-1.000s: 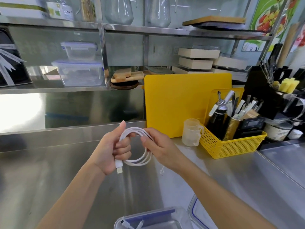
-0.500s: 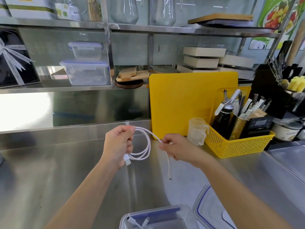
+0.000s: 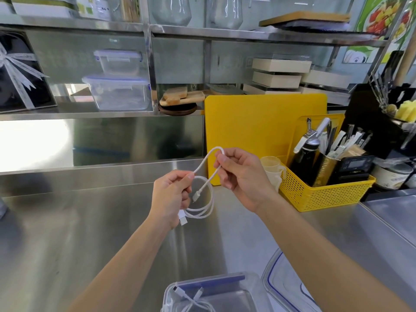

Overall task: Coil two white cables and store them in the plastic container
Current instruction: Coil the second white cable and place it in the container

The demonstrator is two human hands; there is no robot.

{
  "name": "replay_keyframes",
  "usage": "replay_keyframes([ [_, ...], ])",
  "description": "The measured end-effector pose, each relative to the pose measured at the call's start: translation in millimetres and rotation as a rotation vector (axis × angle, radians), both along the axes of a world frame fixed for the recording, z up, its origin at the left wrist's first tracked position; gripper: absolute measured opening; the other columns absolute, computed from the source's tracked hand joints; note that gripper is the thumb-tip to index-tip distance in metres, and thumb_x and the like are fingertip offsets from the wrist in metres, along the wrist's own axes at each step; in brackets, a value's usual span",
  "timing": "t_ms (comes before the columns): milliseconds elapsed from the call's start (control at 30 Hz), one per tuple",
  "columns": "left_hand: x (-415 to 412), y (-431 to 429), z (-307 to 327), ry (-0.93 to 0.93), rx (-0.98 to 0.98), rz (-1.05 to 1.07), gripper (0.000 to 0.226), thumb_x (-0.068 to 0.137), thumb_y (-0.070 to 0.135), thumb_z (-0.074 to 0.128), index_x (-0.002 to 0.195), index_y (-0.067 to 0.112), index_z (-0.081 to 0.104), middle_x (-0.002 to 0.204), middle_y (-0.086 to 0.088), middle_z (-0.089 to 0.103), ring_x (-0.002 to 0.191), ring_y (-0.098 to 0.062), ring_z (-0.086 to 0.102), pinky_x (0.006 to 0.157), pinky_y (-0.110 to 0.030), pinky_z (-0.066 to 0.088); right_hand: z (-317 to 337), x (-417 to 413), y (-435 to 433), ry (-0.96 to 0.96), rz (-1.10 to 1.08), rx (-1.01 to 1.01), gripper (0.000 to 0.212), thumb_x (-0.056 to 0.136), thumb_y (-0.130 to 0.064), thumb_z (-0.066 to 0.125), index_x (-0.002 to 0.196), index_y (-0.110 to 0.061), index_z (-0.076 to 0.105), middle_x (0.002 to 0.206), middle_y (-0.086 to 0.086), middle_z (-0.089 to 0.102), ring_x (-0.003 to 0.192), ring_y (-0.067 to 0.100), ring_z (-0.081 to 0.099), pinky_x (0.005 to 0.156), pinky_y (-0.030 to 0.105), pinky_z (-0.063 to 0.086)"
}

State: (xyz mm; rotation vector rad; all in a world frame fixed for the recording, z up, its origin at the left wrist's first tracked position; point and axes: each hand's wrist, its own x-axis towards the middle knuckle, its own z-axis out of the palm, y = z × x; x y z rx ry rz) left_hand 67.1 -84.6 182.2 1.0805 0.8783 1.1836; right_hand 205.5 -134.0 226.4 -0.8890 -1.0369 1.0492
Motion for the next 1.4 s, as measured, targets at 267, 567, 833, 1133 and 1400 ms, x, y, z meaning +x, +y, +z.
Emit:
replay_keyframes([
  [267,-10,3,-2,-0.132,-0.156,-0.005,0.018,0.093,0.003,0.048,0.081,0.005,0.062,0.055,-0.004,0.04,0.03,-0.004,0.026,0.03,-0.012,0.023,-35,-1,0,-0.67,-0.181,-0.078,0.006,0.085,-0.011,0.06,0.079,-0.013,0.059,0.077,-0.003,0.051,0.063,0.005,0.044,0.057,0.012,0.038],
  [567,5,-3,0,-0.25,-0.26,-0.126,0.018,0.094,0.004,0.045,0.082,0.004,0.058,0.046,0.001,0.044,0.029,-0.002,0.027,0.027,-0.013,0.022,-58,-12,-1,-0.185,0.086,-0.179,0.049,0.076,0.004,0.059,0.108,-0.028,0.039,0.085,0.012,0.061,0.074,0.023,0.063,0.072,0.035,0.052],
  [833,-5,7,7,-0.23,-0.249,-0.043,0.02,0.094,0.007,0.046,0.079,0.006,0.059,0.059,-0.003,0.041,0.027,-0.004,0.03,0.027,-0.013,0.025,-61,-6,-11,-0.353,0.094,-0.168,0.008,0.088,-0.02,0.057,0.087,-0.012,0.057,0.049,-0.011,0.041,0.041,0.003,0.033,0.039,0.014,0.027],
  [1133,-11,12,16,-0.273,-0.207,0.149,0.02,0.089,0.001,0.048,0.072,0.006,0.057,0.06,-0.005,0.04,0.028,-0.004,0.028,0.028,-0.012,0.023,-65,6,-20,-0.377,0.066,-0.244,0.016,0.093,-0.023,0.049,0.083,-0.02,0.061,0.054,-0.001,0.046,0.04,0.008,0.034,0.038,0.02,0.029],
  [1400,14,-17,7,-0.177,-0.231,0.088,0.013,0.089,0.002,0.052,0.082,0.005,0.062,0.058,-0.006,0.046,0.038,-0.008,0.034,0.037,-0.018,0.031,-56,-16,-12,-0.219,-0.052,-0.214,0.022,0.096,-0.03,0.04,0.091,-0.014,0.054,0.058,-0.001,0.047,0.039,0.005,0.036,0.036,0.017,0.026],
])
